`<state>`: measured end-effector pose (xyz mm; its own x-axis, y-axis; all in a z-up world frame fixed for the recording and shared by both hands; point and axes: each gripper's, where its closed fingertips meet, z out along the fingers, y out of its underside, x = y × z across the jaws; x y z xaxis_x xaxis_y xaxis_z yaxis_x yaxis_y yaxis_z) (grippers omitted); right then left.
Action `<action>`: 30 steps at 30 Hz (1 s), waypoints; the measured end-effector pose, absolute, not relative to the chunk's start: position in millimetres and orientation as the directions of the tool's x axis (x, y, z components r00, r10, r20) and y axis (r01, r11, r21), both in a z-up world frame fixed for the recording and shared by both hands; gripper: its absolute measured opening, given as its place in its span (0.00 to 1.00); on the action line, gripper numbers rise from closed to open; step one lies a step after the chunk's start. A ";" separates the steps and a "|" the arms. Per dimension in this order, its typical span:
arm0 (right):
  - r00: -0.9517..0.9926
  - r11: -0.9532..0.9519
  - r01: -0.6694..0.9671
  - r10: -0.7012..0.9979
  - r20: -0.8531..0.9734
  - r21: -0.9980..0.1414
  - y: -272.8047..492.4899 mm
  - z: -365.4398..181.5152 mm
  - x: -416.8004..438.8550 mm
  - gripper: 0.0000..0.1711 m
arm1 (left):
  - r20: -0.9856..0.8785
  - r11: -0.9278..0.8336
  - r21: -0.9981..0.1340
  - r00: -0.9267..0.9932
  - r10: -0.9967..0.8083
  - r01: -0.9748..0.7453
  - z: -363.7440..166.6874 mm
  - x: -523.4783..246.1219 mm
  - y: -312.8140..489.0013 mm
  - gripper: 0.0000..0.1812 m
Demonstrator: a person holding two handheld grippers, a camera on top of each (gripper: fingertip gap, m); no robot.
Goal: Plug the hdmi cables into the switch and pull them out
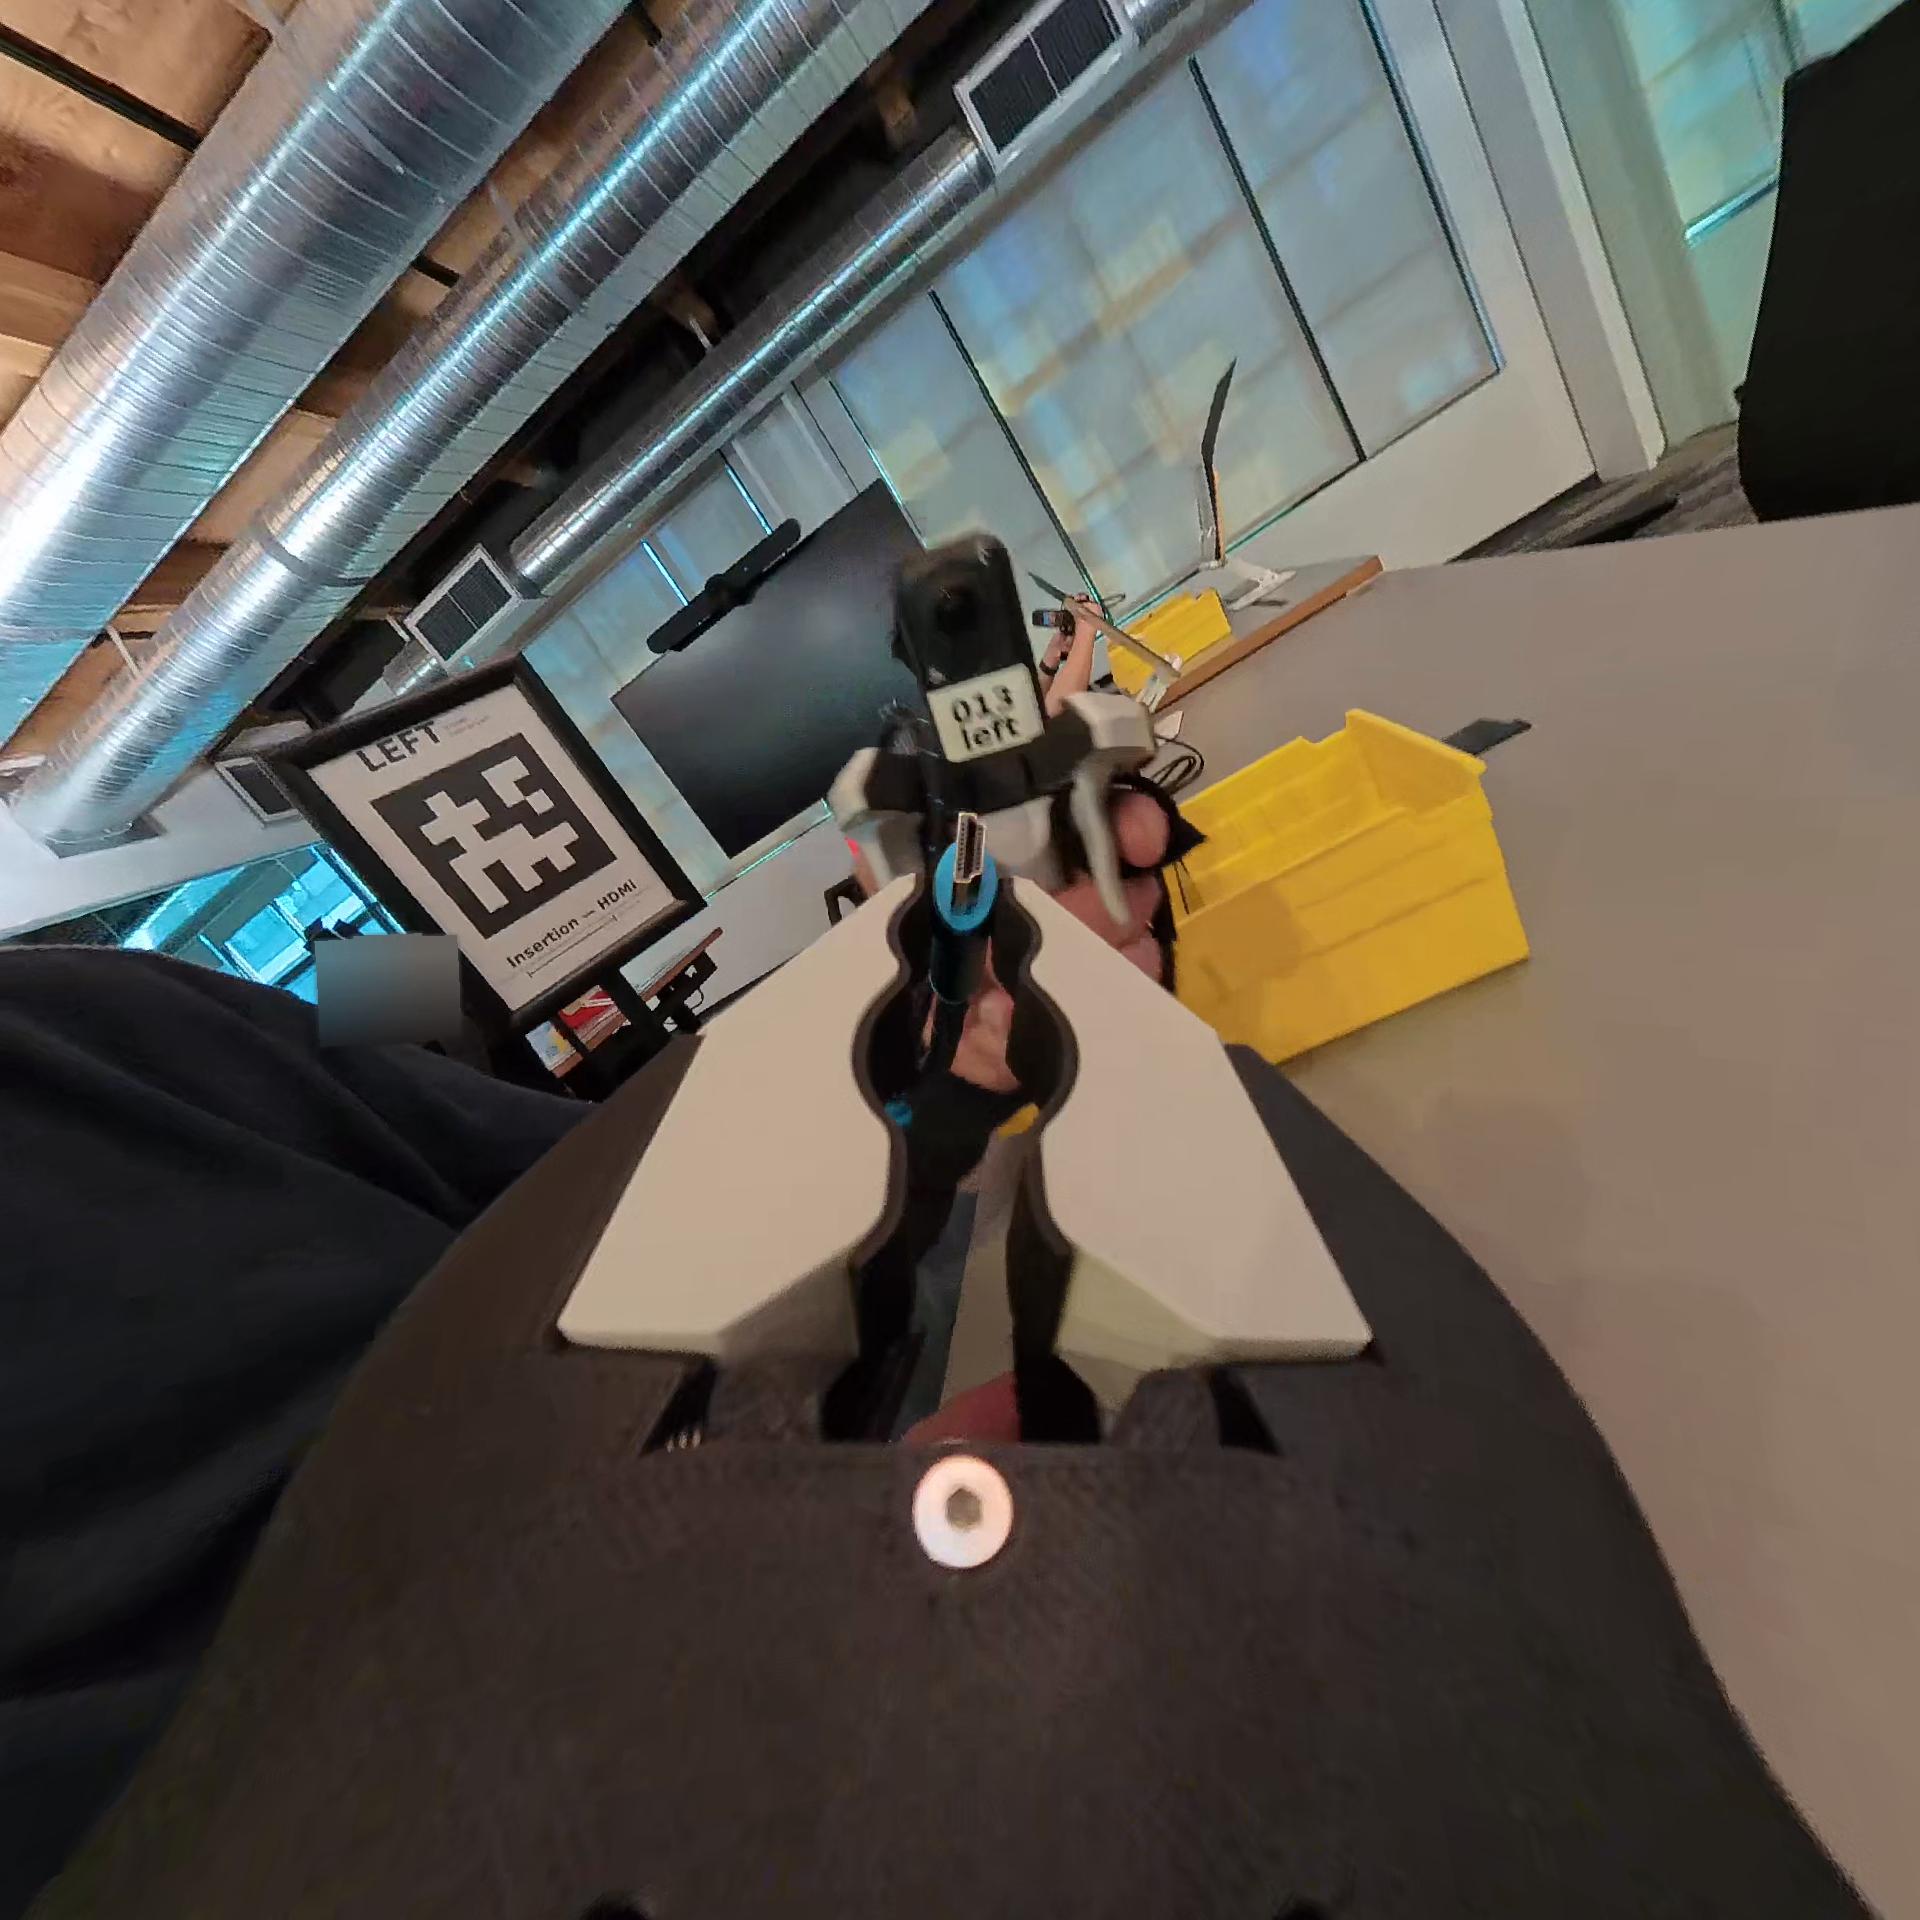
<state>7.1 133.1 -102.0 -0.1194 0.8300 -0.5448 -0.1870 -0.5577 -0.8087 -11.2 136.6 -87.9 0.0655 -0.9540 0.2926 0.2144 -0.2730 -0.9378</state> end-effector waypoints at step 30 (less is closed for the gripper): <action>-0.075 -0.553 -0.455 0.805 -0.589 -0.698 147.3 -38.2 2.2 0.05 | -0.246 0.248 -0.967 0.508 -0.826 -0.064 -126.3 26.0 159.1 0.53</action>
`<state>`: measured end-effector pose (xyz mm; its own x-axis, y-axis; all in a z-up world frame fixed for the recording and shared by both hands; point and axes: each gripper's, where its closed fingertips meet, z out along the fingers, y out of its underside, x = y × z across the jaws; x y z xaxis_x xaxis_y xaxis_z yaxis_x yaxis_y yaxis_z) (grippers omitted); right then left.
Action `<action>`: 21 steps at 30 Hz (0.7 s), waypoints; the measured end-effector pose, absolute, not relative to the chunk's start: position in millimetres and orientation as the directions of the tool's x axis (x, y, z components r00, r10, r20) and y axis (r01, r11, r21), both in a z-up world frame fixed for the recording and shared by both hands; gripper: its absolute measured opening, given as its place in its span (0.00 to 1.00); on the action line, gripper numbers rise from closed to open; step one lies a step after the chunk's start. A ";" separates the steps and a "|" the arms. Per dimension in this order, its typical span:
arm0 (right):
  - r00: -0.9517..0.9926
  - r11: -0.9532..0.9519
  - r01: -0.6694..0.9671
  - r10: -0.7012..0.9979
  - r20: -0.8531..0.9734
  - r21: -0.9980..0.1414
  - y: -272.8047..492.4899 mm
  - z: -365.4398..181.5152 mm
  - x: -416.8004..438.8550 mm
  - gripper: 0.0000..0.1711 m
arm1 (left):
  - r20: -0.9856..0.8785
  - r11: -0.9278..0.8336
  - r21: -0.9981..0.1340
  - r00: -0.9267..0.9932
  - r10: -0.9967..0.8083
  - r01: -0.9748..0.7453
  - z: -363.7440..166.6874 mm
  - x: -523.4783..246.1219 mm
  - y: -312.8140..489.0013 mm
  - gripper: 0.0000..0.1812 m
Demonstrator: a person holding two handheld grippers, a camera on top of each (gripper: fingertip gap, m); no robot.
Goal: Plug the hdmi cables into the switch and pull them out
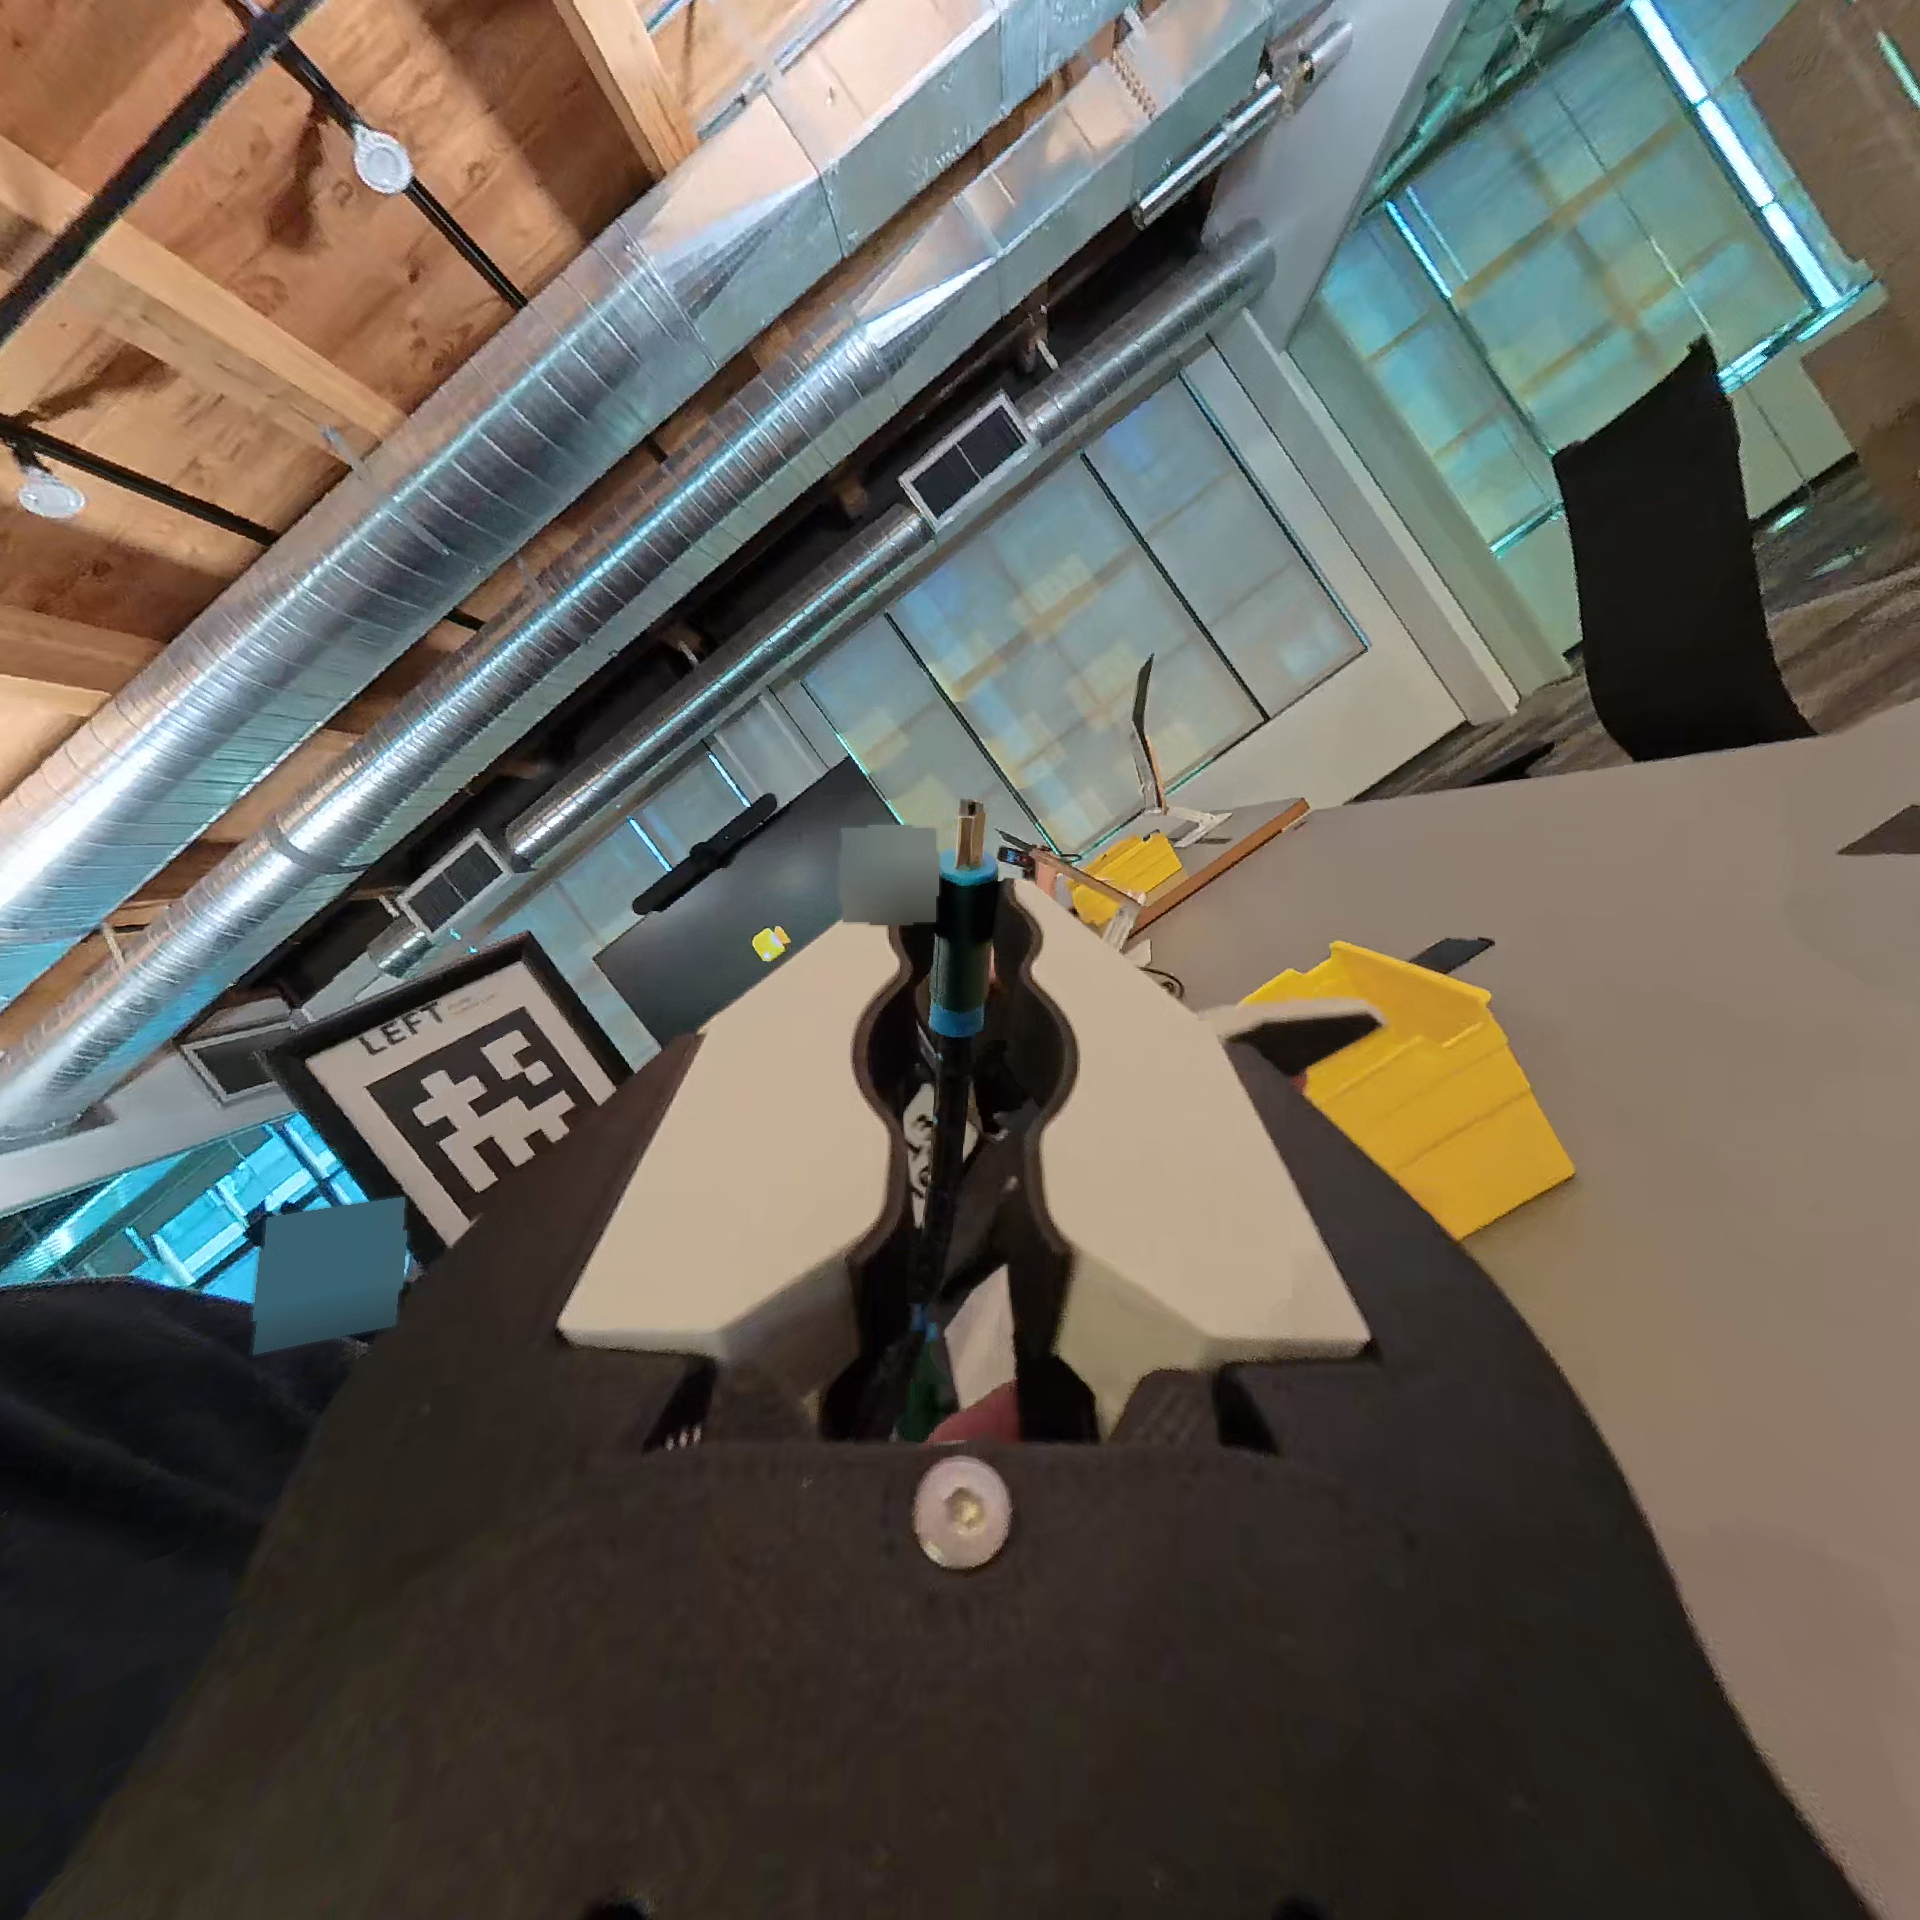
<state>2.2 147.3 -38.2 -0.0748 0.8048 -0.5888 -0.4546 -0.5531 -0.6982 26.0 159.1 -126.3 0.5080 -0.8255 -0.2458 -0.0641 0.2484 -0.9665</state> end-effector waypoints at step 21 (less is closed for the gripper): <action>0.070 -0.513 -0.520 0.771 -0.633 -0.682 155.9 -61.3 10.8 0.05 | -0.106 0.261 -0.948 0.595 -0.797 0.180 -86.0 15.6 154.5 0.24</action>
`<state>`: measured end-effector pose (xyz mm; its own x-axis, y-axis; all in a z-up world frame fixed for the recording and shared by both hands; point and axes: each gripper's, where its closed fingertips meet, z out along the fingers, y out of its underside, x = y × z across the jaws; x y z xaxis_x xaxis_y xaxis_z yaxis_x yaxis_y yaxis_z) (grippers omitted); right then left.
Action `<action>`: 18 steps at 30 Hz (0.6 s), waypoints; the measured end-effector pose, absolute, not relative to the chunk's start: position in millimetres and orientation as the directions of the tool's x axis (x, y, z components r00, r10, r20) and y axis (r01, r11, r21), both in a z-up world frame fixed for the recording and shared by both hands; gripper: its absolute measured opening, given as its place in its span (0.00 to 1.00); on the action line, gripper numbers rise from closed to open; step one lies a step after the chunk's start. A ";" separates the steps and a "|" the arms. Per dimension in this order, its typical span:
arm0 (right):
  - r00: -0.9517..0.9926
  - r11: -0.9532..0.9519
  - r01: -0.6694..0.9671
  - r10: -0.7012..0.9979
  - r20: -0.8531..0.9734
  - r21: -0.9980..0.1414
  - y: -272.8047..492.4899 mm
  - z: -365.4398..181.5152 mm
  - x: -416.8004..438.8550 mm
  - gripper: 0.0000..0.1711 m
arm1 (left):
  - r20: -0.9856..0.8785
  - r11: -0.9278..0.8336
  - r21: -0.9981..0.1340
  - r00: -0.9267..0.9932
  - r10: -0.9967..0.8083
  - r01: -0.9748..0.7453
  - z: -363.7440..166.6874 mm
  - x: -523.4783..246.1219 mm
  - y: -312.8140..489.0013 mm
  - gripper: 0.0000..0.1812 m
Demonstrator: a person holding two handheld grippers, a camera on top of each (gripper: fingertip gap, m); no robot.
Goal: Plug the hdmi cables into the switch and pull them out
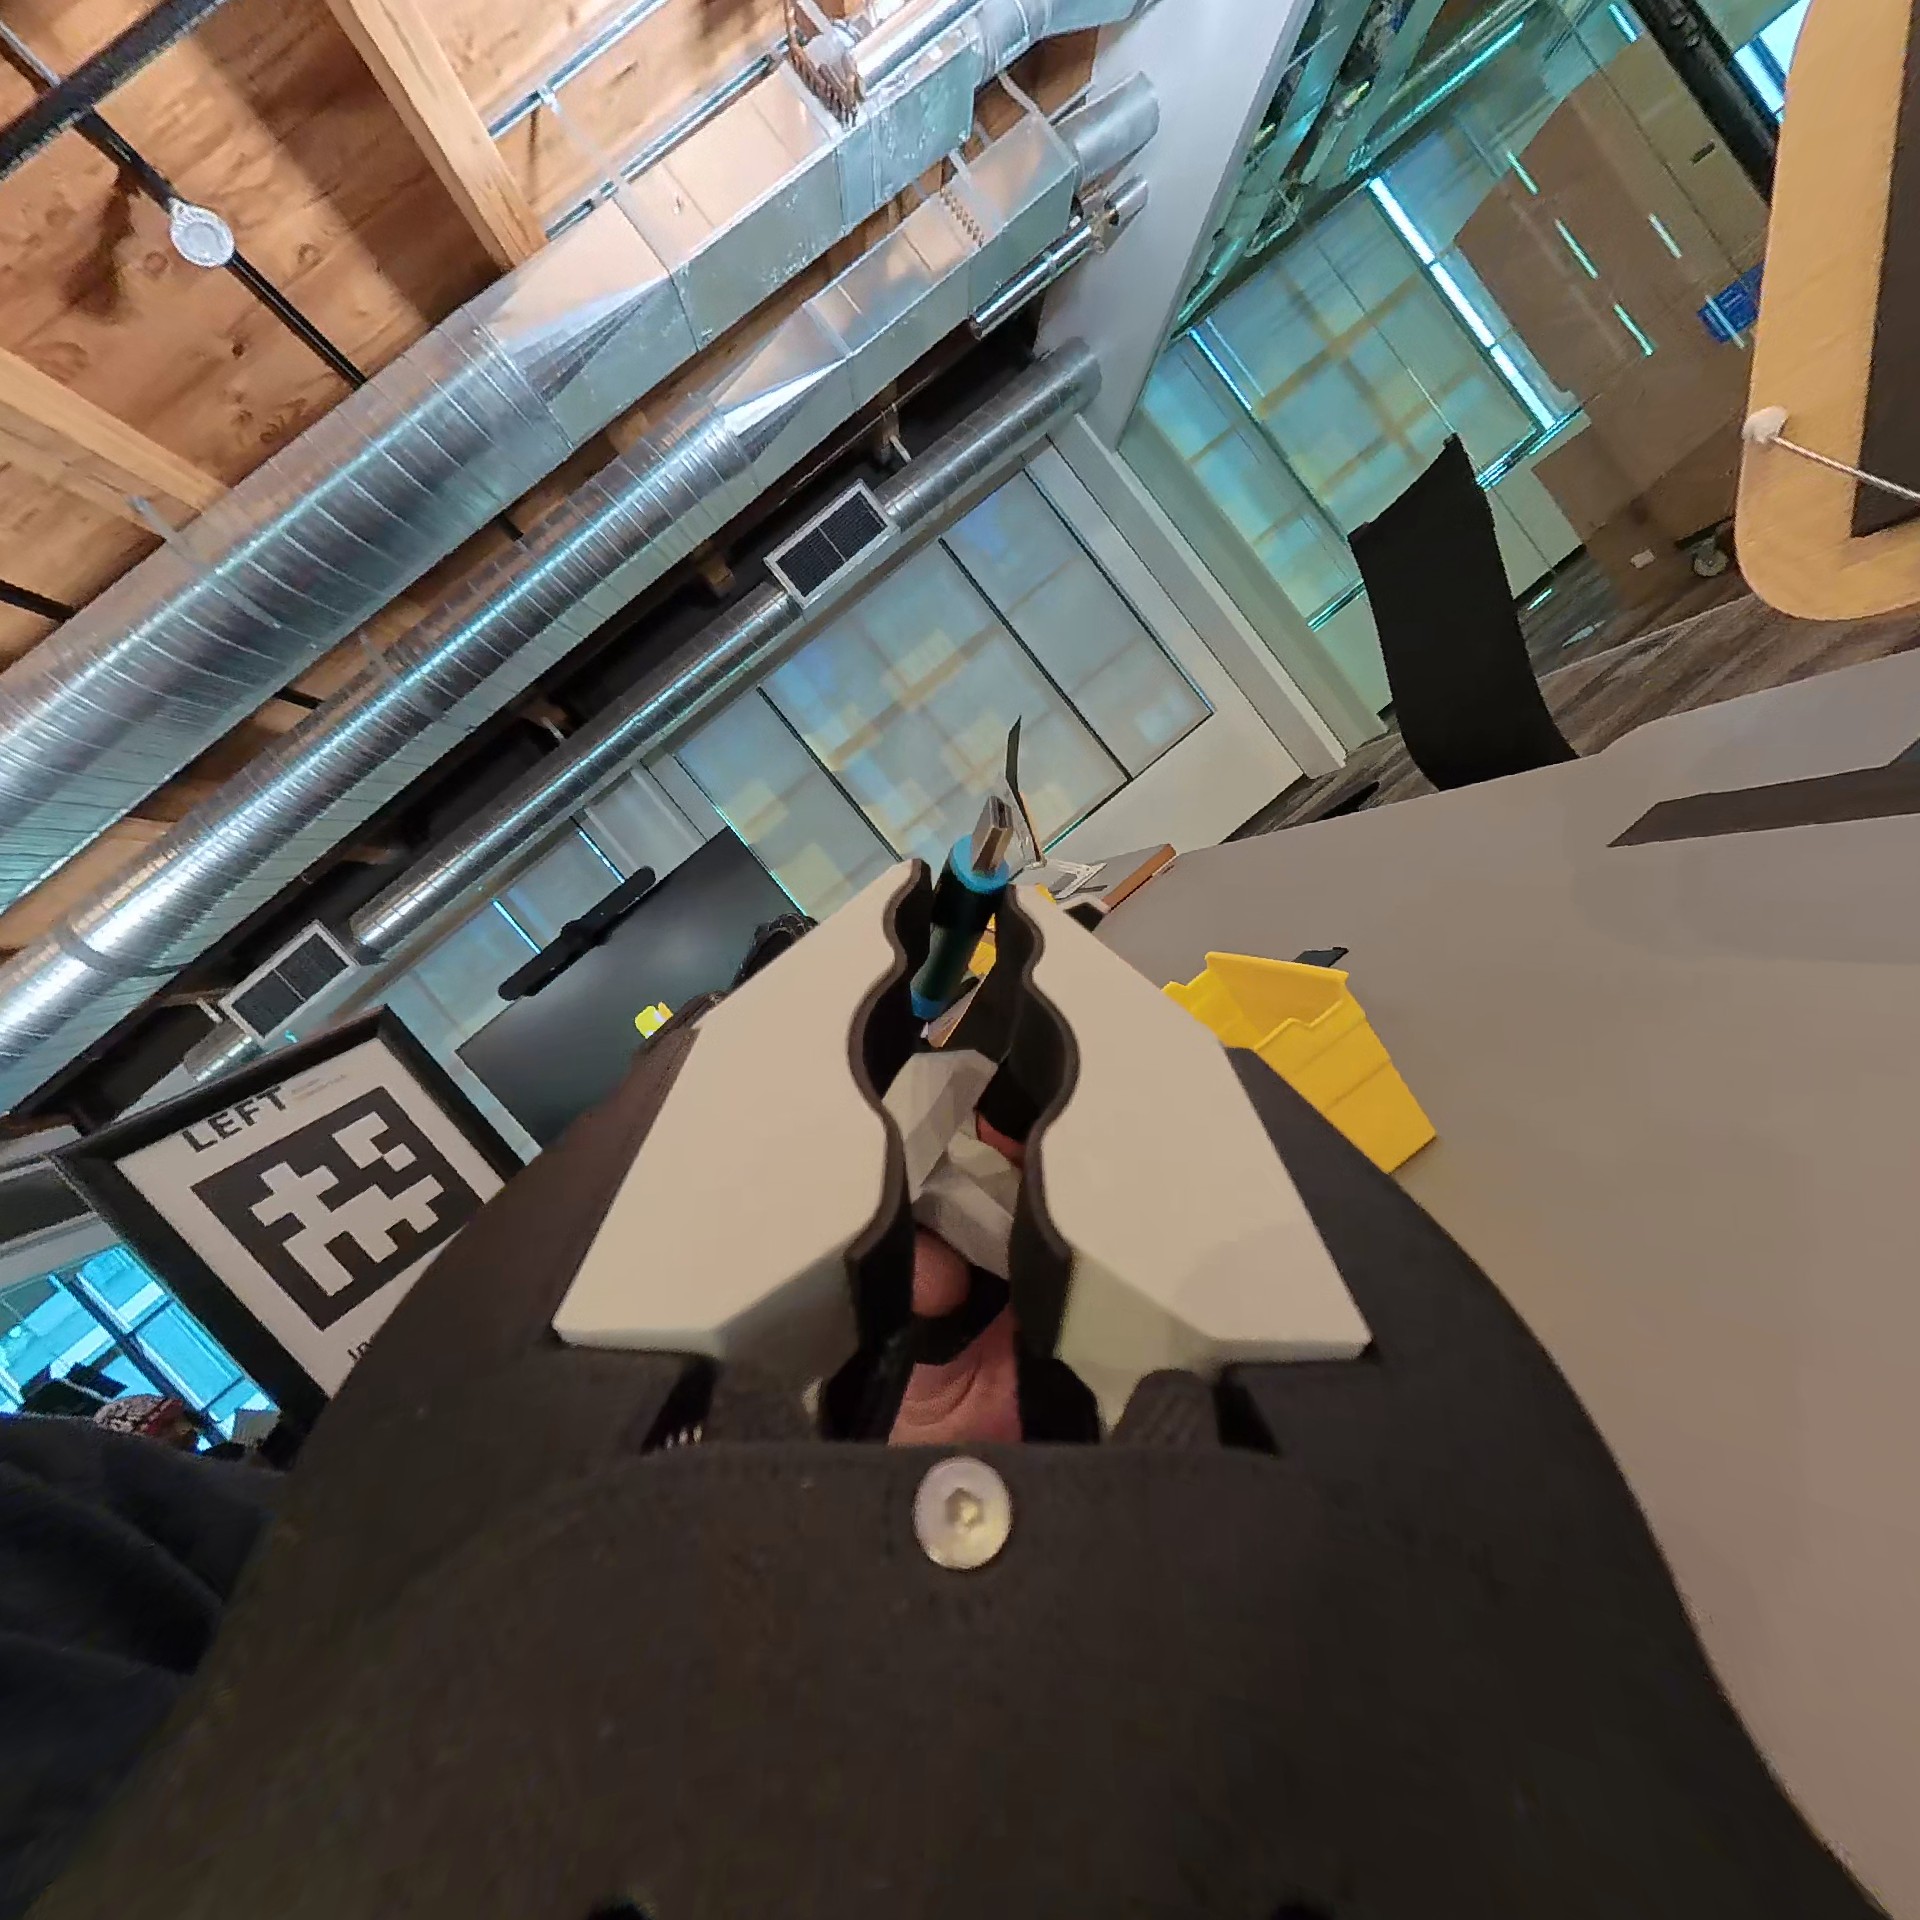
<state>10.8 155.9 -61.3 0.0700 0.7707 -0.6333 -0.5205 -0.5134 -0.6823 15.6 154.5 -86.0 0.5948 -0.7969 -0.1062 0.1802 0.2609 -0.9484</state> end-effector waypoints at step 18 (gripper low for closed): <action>0.100 -0.564 -0.548 0.689 -0.718 -0.618 167.4 -98.3 19.2 0.06 | -0.603 0.534 -0.785 0.578 -0.549 -0.313 -109.7 36.8 148.4 0.18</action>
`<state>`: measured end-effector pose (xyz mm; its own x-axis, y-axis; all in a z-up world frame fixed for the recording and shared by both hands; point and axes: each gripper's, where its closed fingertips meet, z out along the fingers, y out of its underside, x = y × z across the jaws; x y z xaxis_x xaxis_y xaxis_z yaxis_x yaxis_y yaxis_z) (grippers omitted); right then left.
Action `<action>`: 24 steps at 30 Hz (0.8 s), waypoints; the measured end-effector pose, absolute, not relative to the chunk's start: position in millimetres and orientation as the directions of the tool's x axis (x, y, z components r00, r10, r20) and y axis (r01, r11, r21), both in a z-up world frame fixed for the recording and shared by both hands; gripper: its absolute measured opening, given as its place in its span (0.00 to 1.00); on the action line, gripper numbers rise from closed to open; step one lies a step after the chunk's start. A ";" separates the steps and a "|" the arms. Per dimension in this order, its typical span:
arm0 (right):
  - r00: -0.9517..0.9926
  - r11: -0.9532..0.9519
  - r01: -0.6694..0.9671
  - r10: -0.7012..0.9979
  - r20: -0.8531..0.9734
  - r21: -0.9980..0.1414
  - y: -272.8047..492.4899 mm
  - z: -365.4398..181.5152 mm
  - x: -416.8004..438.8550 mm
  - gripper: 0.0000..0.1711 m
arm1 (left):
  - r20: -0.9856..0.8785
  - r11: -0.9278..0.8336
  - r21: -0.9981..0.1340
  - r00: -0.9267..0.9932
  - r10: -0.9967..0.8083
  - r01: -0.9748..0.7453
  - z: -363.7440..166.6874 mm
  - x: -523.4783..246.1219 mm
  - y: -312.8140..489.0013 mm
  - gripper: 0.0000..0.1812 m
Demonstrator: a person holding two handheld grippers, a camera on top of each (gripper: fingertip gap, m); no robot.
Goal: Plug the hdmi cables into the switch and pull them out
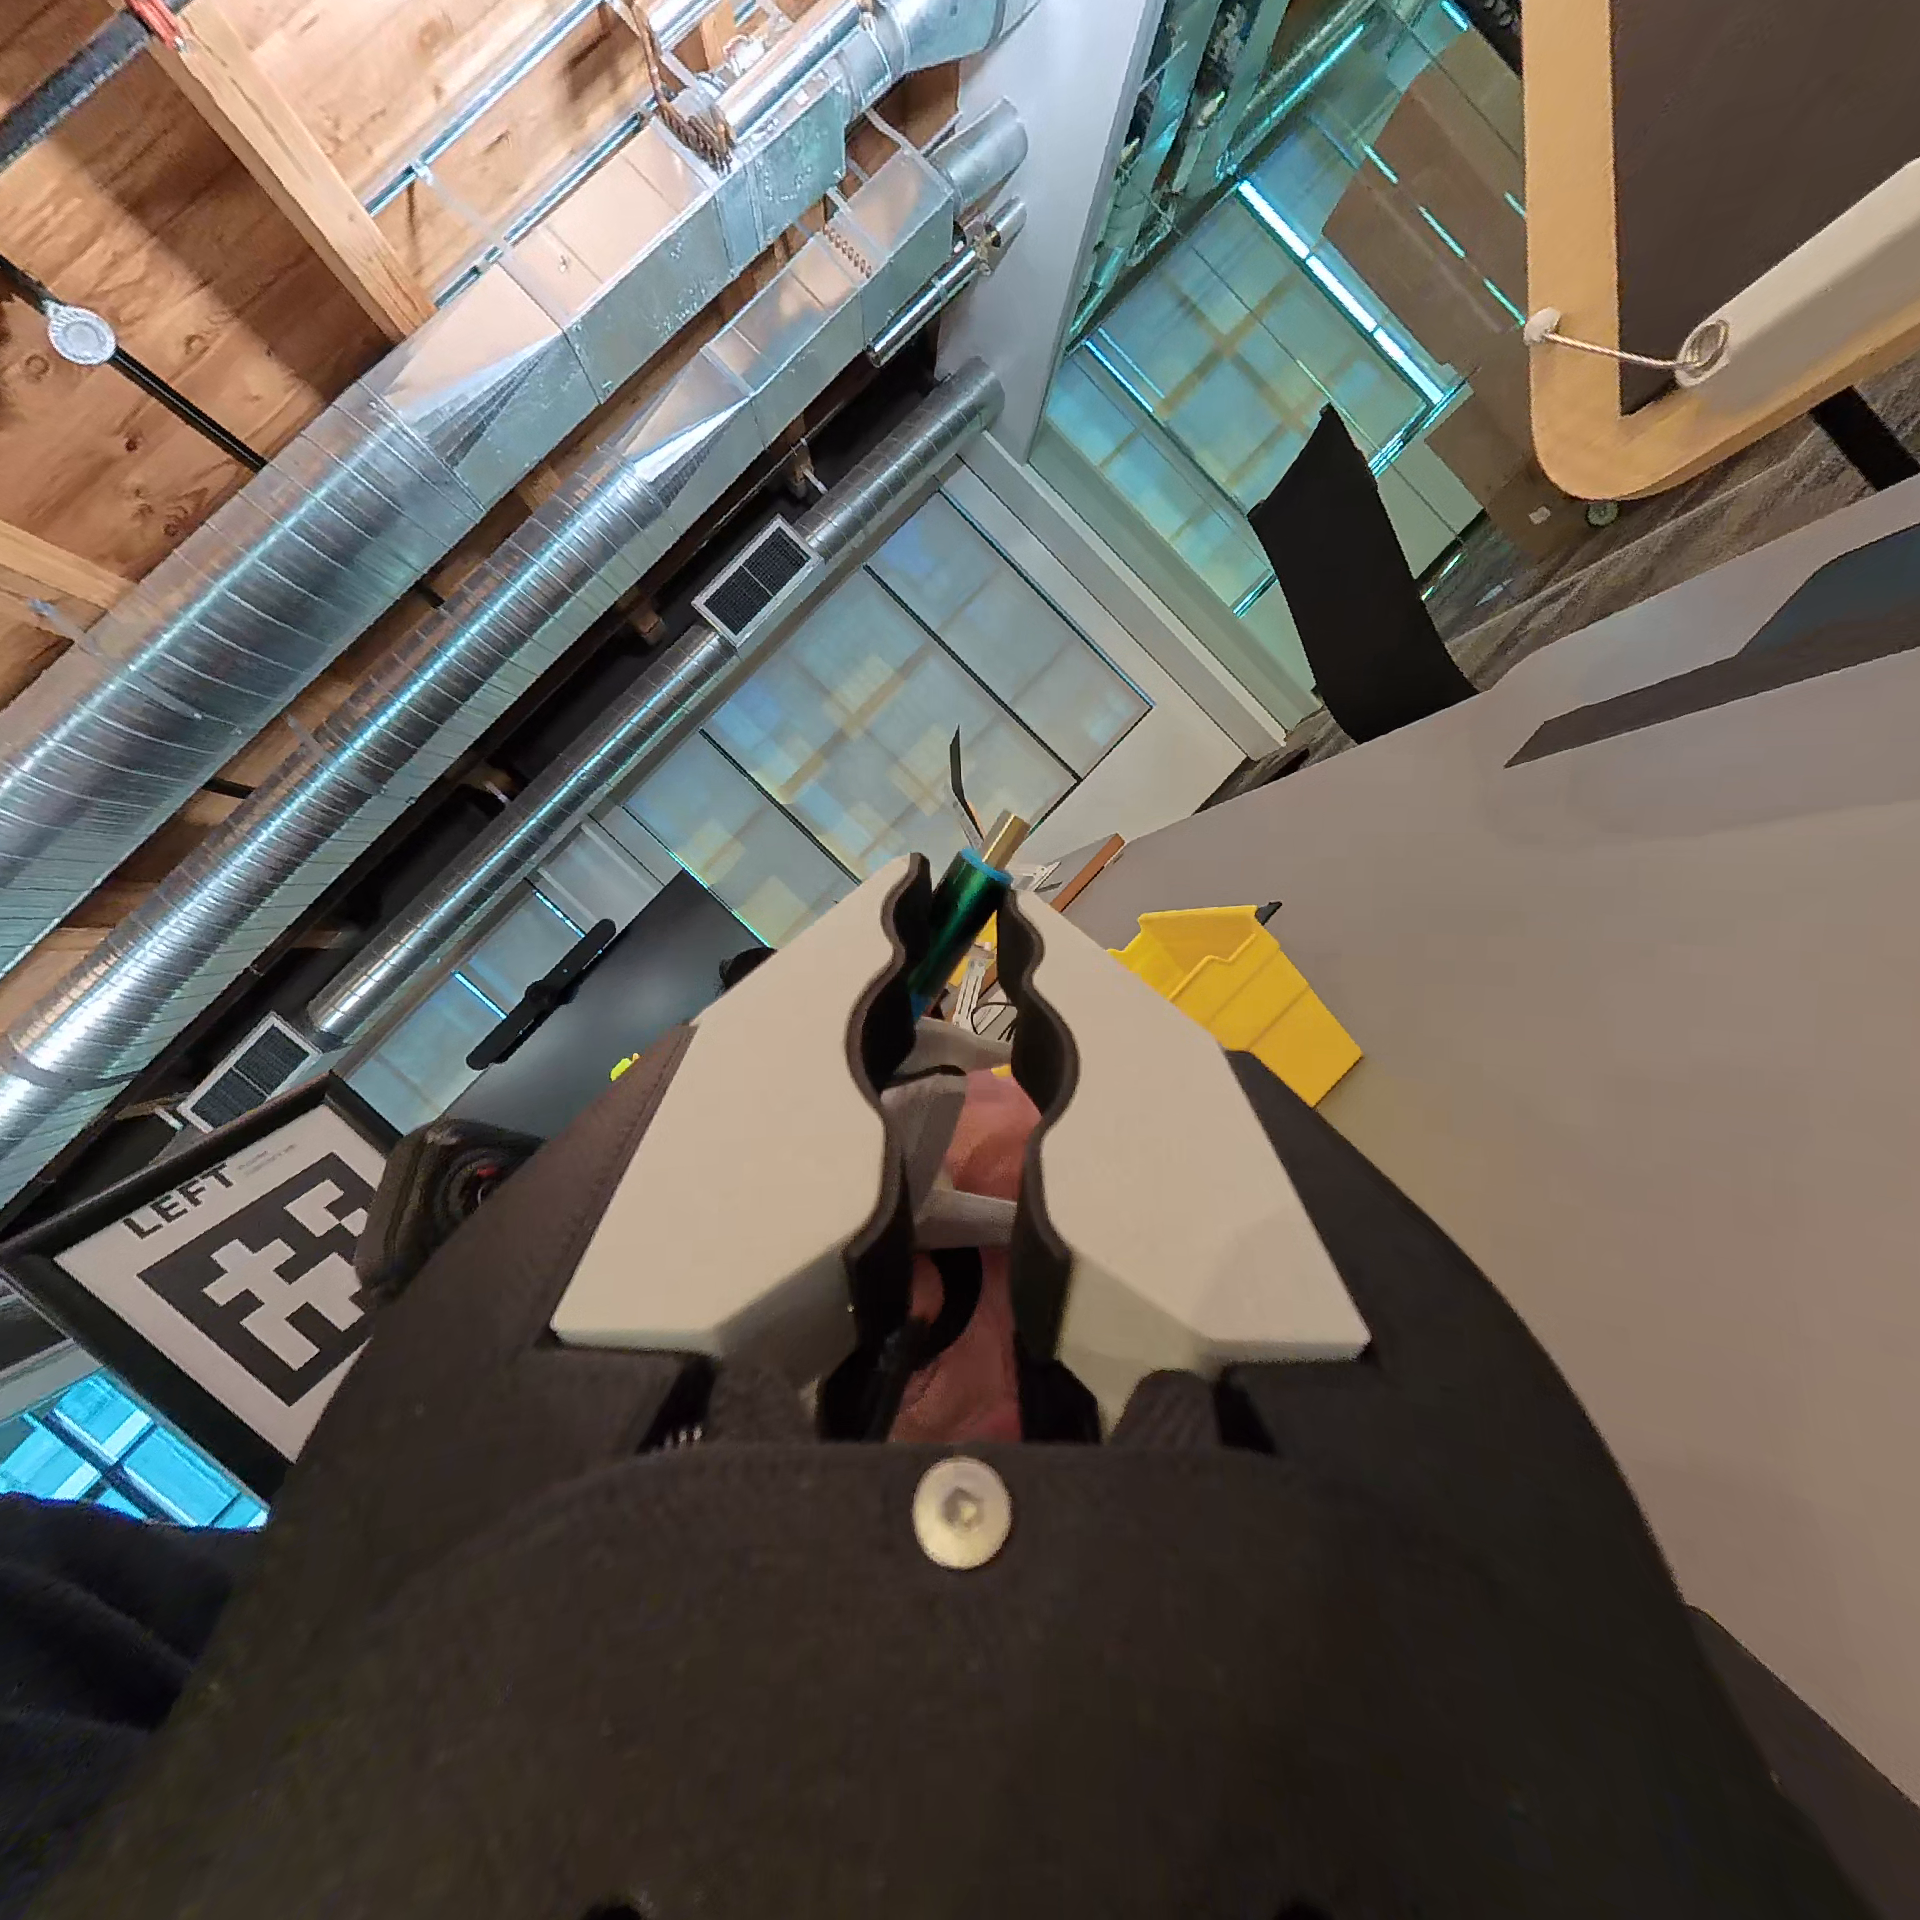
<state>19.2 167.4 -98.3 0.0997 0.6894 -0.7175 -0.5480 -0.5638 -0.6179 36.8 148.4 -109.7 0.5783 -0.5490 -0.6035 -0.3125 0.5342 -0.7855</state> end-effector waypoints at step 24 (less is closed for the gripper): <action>0.129 -0.492 -0.637 0.692 -0.711 -0.594 165.8 -103.3 34.2 0.06 | -0.200 0.266 -0.963 0.537 -0.820 0.047 -110.2 40.8 146.6 0.15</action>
